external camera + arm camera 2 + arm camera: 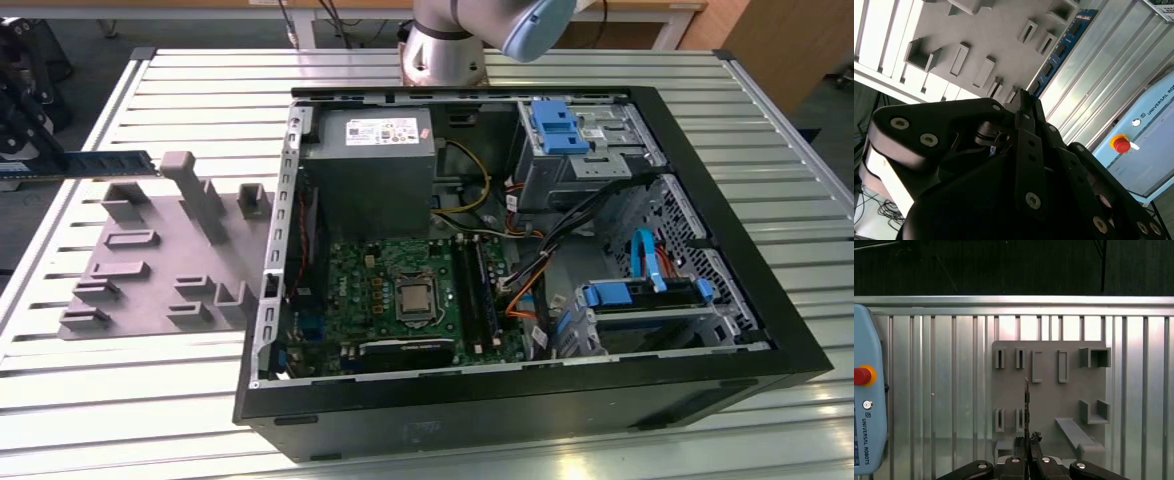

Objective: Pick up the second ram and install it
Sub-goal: 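Pick up the second ram and move it above second insertion slot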

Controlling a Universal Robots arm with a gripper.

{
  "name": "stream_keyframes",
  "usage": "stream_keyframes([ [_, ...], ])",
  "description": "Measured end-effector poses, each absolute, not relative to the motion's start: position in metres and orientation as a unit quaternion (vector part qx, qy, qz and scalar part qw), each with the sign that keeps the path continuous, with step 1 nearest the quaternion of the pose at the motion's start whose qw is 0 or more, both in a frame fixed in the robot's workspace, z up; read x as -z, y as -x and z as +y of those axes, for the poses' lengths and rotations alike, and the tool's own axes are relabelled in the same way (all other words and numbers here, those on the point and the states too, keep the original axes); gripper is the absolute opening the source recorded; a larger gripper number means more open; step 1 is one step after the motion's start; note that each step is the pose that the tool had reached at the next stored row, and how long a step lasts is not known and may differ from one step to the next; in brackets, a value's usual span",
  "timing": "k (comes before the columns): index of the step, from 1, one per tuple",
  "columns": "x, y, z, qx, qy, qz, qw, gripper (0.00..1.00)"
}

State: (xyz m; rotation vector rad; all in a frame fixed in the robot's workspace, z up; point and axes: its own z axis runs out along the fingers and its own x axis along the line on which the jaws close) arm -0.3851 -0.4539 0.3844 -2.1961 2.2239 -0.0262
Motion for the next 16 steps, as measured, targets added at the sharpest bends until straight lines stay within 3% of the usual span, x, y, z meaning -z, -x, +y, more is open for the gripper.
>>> stream_keyframes([
  [16, -0.3843, 0.3848, -0.455, 0.013, 0.702, 0.711, 0.013, 0.14],
])
